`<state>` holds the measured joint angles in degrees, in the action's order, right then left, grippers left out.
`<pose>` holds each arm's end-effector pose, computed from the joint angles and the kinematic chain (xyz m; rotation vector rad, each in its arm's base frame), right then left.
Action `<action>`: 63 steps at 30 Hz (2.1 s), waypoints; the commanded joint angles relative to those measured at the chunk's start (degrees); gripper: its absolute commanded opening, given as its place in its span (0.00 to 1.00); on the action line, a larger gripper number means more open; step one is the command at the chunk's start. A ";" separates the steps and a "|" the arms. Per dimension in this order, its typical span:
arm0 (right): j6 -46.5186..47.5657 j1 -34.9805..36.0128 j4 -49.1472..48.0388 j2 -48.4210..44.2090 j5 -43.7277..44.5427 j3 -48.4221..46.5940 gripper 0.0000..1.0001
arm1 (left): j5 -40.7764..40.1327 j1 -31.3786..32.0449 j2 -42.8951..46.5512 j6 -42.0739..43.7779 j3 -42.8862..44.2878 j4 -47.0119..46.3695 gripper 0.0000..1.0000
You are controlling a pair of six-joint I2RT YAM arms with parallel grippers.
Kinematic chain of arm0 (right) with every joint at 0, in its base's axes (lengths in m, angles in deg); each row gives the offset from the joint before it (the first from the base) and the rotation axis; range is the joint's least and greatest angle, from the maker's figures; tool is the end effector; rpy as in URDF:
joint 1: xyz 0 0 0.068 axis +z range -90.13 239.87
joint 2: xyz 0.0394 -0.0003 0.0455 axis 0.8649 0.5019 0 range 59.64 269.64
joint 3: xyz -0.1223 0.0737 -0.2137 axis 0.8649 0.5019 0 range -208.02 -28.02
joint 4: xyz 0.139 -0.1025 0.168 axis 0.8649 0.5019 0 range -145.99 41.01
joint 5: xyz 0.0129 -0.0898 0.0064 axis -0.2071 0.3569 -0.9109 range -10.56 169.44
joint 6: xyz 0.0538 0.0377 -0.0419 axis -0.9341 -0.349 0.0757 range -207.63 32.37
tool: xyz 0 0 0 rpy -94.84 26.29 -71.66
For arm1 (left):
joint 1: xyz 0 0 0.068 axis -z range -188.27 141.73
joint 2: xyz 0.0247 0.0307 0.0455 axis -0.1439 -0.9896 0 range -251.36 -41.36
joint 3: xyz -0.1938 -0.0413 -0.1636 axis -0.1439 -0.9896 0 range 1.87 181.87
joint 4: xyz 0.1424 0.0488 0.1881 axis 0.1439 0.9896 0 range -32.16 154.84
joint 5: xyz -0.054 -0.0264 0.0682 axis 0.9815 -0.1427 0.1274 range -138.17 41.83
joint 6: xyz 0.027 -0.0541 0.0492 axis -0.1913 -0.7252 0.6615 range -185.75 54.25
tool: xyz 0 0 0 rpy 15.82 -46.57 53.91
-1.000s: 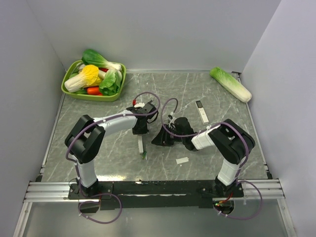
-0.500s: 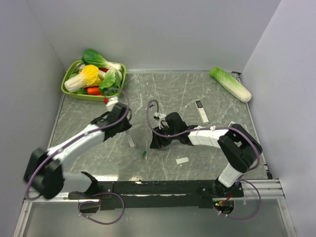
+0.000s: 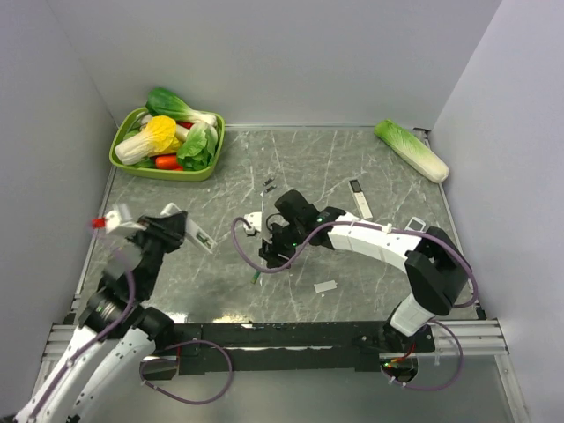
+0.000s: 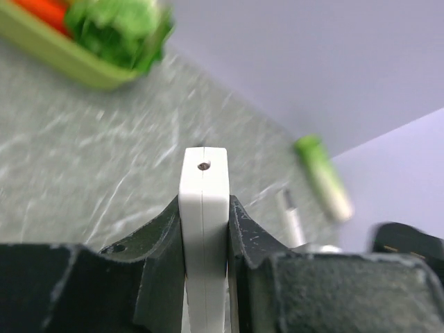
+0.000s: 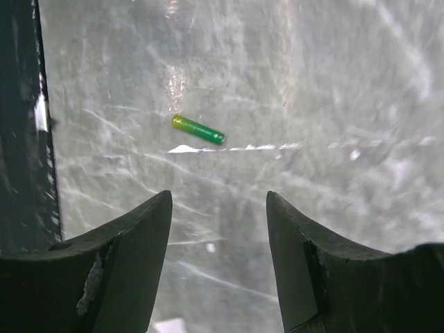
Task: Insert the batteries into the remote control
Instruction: Pick up the battery from the center of the board.
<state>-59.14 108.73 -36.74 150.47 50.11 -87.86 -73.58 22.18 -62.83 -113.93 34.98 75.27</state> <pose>0.1926 0.2701 0.1963 -1.7031 1.7587 0.7834 0.1260 -0.0409 0.2944 -0.5939 1.5991 -0.6654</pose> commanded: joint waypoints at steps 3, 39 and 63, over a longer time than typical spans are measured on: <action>22.19 2.03 13.00 5.93 -4.95 -10.37 0.63 | -0.70 -0.05 13.37 9.76 2.14 -3.11 0.12; 30.66 10.02 25.84 28.17 4.89 -27.53 0.47 | 1.33 -0.22 18.93 17.42 1.35 -4.16 0.01; 16.87 10.38 16.00 16.58 8.67 -8.91 0.08 | 5.27 -0.84 17.78 15.49 -0.40 -5.83 0.01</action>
<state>-38.29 118.77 -24.02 170.23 58.03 -101.52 -71.07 21.70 -43.95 -97.01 35.43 72.43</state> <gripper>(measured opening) 0.135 0.276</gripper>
